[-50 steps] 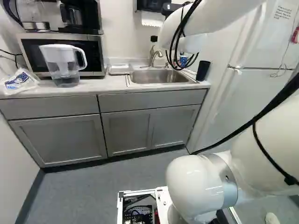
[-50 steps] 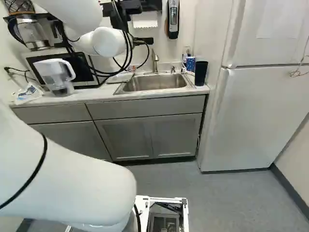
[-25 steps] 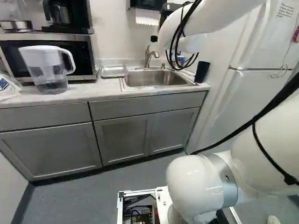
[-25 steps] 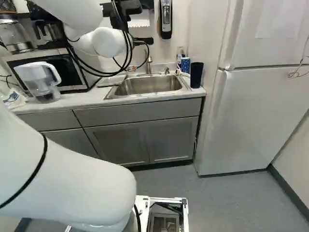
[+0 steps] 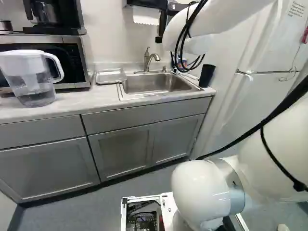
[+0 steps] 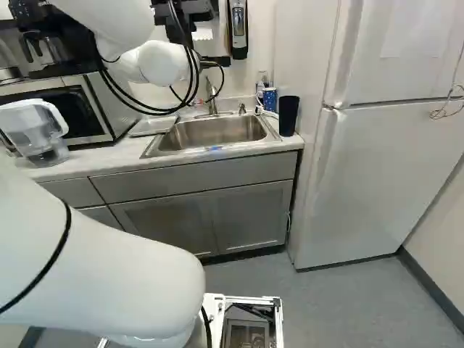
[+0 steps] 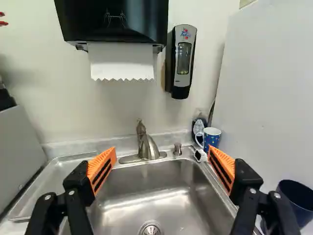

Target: Rinse the cup and place it in the tray

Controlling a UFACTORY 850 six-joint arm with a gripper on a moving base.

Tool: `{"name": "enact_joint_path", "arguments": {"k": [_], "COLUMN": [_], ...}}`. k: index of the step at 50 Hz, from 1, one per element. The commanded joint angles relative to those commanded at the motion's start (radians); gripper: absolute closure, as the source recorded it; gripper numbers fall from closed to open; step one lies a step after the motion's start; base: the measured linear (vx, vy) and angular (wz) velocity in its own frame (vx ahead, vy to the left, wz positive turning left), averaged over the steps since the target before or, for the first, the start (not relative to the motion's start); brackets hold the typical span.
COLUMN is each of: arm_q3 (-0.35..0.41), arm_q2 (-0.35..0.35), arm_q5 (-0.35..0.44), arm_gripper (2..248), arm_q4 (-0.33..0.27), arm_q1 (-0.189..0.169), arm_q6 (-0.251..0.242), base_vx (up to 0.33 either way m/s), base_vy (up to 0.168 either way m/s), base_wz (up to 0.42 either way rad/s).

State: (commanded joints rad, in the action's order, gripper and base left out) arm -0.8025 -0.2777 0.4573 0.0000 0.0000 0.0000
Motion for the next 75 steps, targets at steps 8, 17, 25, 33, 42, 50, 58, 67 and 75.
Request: {"name": "enact_joint_path", "arguments": {"k": [8,17,25,33,42,50,58,67,75], "arm_q3": [0.000,0.000,0.000,0.000,0.000,0.000,0.000,0.000,-0.006], "arm_q2": [0.000,0.000,0.000,0.000,0.000,0.000,0.000,0.000,0.006], "arm_q5": [0.000,0.000,0.000,0.000,0.000,0.000,0.000,0.000,0.000], "arm_gripper": [3,3,3,3,3,3,3,3,3], "arm_q4": [0.000,0.000,0.000,0.000,0.000,0.000,0.000,0.000,0.000], "arm_q1": [0.000,0.000,0.000,0.000,0.000,0.000,0.000,0.000,0.000], "arm_q6": [0.000,0.000,0.000,0.000,0.000,0.000,0.000,0.000,0.000], "base_vx": [0.122,0.123,0.124,0.124,0.112,0.072,0.020,0.000,0.000], "base_vy": [0.040,0.040,0.043,0.038,0.037,0.022,-0.001,0.000,0.000], "base_wz": [-0.021,-0.017,-0.014,-0.021,-0.016,-0.008,-0.006,0.000,0.000]}}
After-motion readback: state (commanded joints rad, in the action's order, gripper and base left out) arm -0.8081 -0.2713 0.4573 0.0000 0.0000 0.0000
